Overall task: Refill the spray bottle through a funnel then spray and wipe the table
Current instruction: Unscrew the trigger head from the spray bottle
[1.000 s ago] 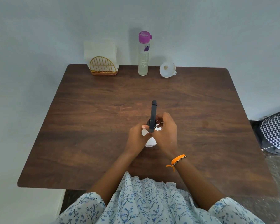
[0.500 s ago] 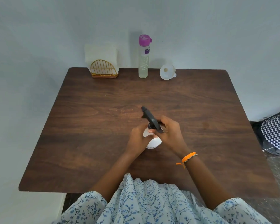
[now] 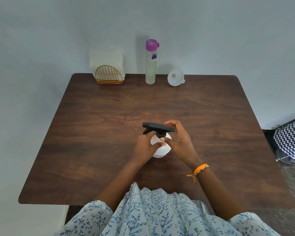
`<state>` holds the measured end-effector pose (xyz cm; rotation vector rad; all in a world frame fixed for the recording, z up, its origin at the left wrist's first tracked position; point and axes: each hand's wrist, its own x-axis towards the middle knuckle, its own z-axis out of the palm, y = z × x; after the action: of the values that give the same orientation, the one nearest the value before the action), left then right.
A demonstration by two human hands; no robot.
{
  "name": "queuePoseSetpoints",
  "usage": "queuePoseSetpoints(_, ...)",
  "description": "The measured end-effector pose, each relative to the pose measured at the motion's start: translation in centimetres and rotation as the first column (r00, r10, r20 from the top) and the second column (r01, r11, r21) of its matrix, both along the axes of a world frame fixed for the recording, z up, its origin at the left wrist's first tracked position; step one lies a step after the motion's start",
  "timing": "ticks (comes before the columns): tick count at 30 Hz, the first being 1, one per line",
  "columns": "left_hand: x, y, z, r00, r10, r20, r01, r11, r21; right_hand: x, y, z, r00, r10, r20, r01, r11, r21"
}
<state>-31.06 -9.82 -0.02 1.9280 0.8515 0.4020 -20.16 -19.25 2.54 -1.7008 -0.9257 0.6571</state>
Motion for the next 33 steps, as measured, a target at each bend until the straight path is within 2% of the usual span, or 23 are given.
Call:
queuePoseSetpoints(3,-0.5,0.0,-0.6,0.999,0.005,0.043,-0.004,0.999,-0.033,-0.1,-0.3,-0.4,0.996,0.03,-0.086,-0.03,1.0,0.008)
queuePoseSetpoints(9,-0.6,-0.3,-1.0,0.991,0.087,0.1,-0.071,0.985,-0.157,-1.0,0.7,-0.7,0.99,-0.139,0.018,0.138,0.99,0.014)
queuePoseSetpoints(13,-0.6,-0.2,-1.3,0.989,0.099,0.11,-0.08,0.983,-0.168,0.2,-0.1,-0.8,0.996,0.021,-0.085,-0.018,0.999,0.033)
queuePoseSetpoints(15,-0.6,-0.1,-1.8,0.985,0.132,0.109,-0.107,0.972,-0.211,0.0,0.0,-0.9,0.991,0.05,-0.124,-0.045,0.998,0.042)
queuePoseSetpoints(19,-0.4,-0.1,-2.4,0.992,0.102,0.07,-0.091,0.985,-0.146,-1.1,1.1,-0.6,0.991,-0.126,-0.048,0.128,0.991,0.027)
queuePoseSetpoints(21,-0.3,-0.1,-2.2,0.992,0.118,0.047,-0.109,0.982,-0.156,-1.0,1.1,-0.6,0.989,-0.15,0.0,0.149,0.987,0.054)
queuePoseSetpoints(25,-0.4,0.0,-2.0,0.99,0.122,0.068,-0.103,0.968,-0.23,-0.7,0.7,-0.4,0.993,-0.113,0.018,0.112,0.992,0.055)
queuePoseSetpoints(27,-0.6,0.1,-1.4,0.987,0.086,0.132,-0.05,0.966,-0.255,-0.8,0.5,-0.3,0.996,-0.076,0.05,0.073,0.996,0.054)
queuePoseSetpoints(29,-0.8,0.3,-1.8,0.982,0.01,0.188,0.023,0.985,-0.174,-0.9,0.4,-0.5,0.992,-0.036,0.117,0.027,0.997,0.075)
queuePoseSetpoints(33,-0.8,0.9,-2.7,0.986,-0.011,0.164,0.029,0.994,-0.107,-1.1,0.0,-0.9,0.972,0.018,0.234,-0.038,0.996,0.082)
